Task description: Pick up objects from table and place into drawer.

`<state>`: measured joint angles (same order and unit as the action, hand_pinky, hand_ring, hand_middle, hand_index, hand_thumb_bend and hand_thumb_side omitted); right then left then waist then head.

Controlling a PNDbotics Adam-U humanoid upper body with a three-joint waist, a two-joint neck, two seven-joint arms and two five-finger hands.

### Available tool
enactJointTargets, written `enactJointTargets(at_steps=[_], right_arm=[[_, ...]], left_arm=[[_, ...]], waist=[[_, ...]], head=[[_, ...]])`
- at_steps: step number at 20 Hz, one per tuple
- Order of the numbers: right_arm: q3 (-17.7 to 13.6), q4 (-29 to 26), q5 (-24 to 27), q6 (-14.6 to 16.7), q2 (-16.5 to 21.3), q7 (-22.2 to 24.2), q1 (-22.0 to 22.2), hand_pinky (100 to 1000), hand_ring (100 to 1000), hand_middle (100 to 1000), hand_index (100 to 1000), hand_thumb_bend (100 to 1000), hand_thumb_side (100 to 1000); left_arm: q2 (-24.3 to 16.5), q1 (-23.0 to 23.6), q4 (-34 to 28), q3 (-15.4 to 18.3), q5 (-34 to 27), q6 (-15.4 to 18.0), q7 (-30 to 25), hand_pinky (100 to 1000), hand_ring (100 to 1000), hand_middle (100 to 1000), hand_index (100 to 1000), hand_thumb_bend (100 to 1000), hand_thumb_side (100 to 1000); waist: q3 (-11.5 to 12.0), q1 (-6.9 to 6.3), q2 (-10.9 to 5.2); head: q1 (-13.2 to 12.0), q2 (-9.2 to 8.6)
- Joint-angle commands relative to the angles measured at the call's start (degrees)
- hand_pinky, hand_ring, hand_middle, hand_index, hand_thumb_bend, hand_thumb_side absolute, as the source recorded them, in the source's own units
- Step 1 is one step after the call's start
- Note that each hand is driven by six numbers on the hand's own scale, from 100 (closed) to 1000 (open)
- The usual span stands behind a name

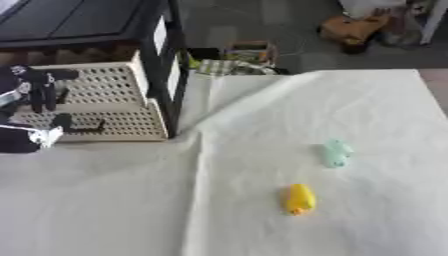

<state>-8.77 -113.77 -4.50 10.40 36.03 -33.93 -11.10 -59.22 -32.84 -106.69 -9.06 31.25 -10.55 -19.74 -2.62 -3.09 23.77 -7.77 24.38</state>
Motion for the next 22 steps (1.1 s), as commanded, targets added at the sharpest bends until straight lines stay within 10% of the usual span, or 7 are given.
enactJointTargets(at_steps=[1,22], right_arm=[[-0.7,-0.83,-0.22,-0.08,0.96,-0.1,-0.26,569,600,300,701,345,792],[-1.19,-0.83,0.41,-0.53,0.62,0.03,-0.2,566,600,302,696,378,796]], left_arm=[[-1.11,-0.93,-0.09,0.4,-0.19,0.02,0.78,286,583,647,1000,105,408],[-1.18,-0.95,0.05,0.36,-1.97,0.13,4.81,597,853,798,1000,105,408]], waist=[[-0.11,0.07,-0.97],[-0.31,0.07,-1.51]], head=[[-0.27,-0.97],[-0.66,-1.45]])
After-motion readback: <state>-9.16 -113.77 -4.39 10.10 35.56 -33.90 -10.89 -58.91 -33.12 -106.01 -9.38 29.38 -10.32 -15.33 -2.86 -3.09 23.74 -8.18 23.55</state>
